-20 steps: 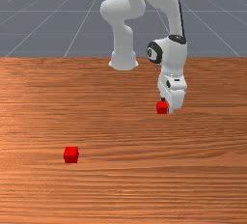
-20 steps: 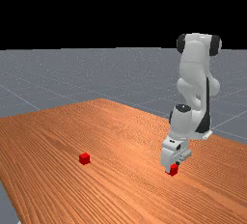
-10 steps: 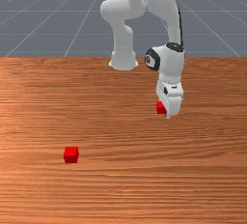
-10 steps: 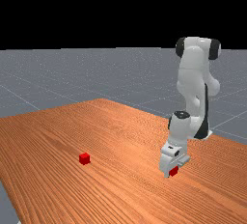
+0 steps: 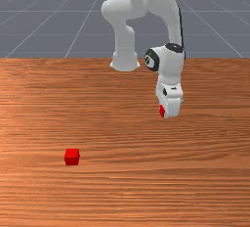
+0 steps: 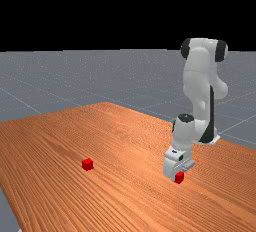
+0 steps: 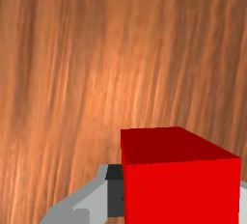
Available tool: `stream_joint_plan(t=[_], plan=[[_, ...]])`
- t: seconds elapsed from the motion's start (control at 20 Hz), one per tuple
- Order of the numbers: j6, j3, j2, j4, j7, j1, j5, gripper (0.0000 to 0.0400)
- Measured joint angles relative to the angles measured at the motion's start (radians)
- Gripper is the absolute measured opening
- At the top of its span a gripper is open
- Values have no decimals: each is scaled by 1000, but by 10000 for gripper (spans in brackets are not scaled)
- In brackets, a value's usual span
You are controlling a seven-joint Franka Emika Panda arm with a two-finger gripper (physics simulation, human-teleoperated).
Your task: Stack all the cube
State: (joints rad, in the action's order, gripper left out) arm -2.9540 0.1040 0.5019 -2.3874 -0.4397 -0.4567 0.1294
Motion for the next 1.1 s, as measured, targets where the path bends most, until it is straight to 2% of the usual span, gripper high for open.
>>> stream_joint_plan(t=[0.1, 0.2, 0.3, 0.35, 0.4, 0.45, 0.55, 0.6, 0.65, 0.75, 0.9, 0.95, 1.0, 1.1], plan=[[-10, 8, 1, -2, 11, -10, 2, 195], [-39, 59, -34, -36, 38, -58, 28, 194], [-43, 149, -104, -77, 91, -142, 79, 195], [-16, 179, -156, -91, 128, -166, 128, 195], [37, 136, -211, -95, 126, -123, 141, 195], [70, 124, -256, -100, 139, -110, 163, 195], [160, 65, -330, -98, 83, -61, 111, 194], [191, 55, -354, -94, 66, -53, 94, 194], [217, 33, -363, -92, -80, -24, 26, 195], [191, 48, -389, -133, -263, 27, -17, 195], [172, 98, -412, -171, -366, 101, -40, 195], [166, 103, -417, -179, -511, 132, -83, 195], [162, 119, -419, -184, -523, 154, -86, 195], [162, 136, -419, -185, -724, 212, -149, 195]])
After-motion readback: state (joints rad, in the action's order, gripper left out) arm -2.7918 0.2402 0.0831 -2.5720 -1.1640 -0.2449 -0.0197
